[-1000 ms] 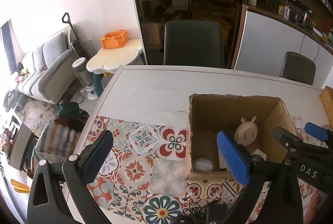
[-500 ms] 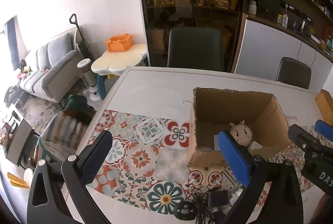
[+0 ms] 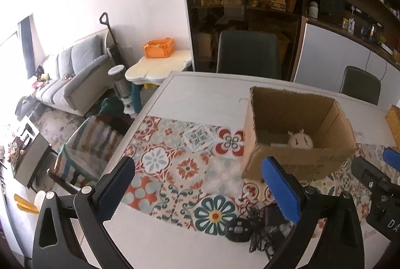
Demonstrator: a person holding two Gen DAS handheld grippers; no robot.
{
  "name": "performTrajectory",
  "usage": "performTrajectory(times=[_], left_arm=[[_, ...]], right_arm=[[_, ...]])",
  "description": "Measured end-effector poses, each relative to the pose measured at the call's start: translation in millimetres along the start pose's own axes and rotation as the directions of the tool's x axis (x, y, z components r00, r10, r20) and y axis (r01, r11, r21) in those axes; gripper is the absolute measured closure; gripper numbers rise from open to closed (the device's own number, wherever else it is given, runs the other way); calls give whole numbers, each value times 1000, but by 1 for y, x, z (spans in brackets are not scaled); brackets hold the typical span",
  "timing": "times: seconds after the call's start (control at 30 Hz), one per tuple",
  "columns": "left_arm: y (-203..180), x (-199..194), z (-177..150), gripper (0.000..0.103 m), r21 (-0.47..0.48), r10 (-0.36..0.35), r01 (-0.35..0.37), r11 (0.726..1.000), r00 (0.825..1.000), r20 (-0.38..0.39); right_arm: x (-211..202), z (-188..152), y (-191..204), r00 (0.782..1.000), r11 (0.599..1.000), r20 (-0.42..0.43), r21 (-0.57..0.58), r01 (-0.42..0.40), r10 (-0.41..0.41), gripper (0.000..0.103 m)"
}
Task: Organize rigid objects
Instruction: 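Move both tools back from the box to the black cables and devices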
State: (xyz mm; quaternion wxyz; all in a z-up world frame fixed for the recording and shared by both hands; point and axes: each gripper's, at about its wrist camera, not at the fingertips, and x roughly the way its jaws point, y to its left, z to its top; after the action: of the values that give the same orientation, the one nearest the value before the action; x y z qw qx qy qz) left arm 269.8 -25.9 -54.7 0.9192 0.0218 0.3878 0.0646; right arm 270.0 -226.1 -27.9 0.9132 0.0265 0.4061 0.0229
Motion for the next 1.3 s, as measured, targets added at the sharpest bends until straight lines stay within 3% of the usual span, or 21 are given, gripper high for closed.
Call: performTrajectory(times=[0.37, 0.67, 1.0, 1.3], left_arm=[[15, 2, -33, 0, -18, 40, -41, 999, 997, -60], [26, 13, -74, 0, -48, 86, -94, 994, 985, -148], [26, 26, -114, 0, -54, 94, -111, 992, 963, -252], [20, 45, -147, 0, -29, 108, -125, 992, 933, -344]], right_arm=[[12, -37, 20, 994, 998, -94, -34, -54, 51, 20], [30, -68, 31, 976, 993, -203, -73, -90, 74, 21], [55, -109, 39, 934, 982, -345, -121, -146, 97, 23], [81, -134, 41, 895, 972, -436, -153, -178, 95, 24]])
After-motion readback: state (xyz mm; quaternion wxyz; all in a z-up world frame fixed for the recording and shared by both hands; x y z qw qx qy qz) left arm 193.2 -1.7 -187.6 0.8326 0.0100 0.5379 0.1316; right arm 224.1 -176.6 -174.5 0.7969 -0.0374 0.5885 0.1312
